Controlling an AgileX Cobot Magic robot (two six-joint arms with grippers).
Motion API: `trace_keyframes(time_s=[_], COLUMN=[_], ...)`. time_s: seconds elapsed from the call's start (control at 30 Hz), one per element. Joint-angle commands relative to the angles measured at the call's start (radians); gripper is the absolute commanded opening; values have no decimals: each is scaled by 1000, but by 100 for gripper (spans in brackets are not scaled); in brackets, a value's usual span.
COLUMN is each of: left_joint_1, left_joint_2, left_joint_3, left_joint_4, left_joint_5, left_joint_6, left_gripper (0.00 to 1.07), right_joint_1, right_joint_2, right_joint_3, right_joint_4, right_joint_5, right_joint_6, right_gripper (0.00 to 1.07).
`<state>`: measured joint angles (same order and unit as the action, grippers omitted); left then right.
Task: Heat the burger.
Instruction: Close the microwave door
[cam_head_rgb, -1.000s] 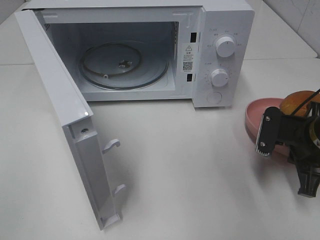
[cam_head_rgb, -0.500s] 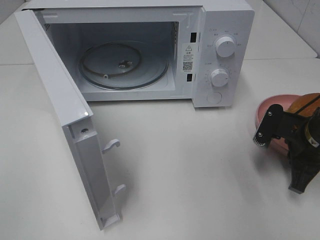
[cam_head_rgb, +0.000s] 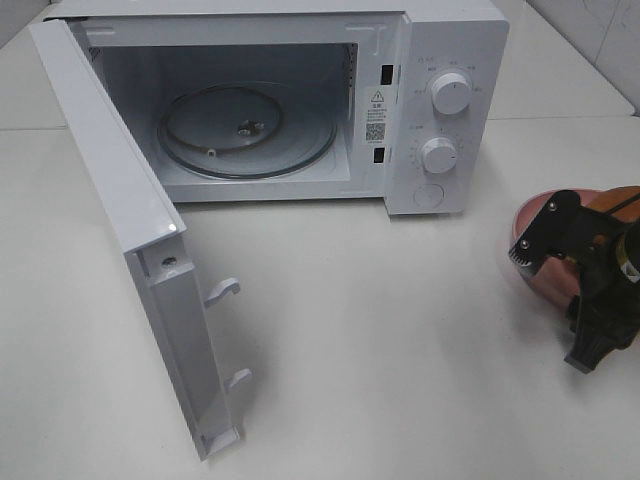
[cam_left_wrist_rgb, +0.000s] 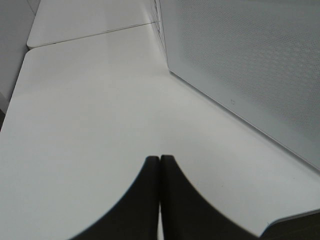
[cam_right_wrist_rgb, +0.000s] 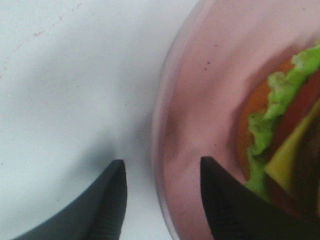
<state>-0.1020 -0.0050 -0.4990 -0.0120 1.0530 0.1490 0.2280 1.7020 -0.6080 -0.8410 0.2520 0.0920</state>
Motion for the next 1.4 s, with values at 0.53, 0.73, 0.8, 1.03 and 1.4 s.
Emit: trace_keyframes(time_s=[0.53, 0.73, 0.8, 1.03, 1.4], left_joint_1=[3, 3, 3, 3, 3], left_joint_2=[-20, -20, -20, -20, -20], left_joint_3=[1, 1, 1, 1, 1], left_joint_4=[-2, -2, -2, -2, -2], left_joint_5=[-14, -14, -14, -14, -14], left_joint_6=[-9, -9, -9, -9, -9], left_gripper=[0, 0, 0, 0, 0], right_joint_1=[-4, -4, -5, -8, -5], right_joint_2=[-307, -392, -415, -620, -1066], right_joint_3=[5, 4, 1, -28, -26], right_joint_4=[567, 687, 687, 691, 686], right_joint_5=[243, 374, 403, 599, 813], right_joint_6=[37, 157, 178, 190, 165], right_gripper=[60, 78, 77, 75, 75])
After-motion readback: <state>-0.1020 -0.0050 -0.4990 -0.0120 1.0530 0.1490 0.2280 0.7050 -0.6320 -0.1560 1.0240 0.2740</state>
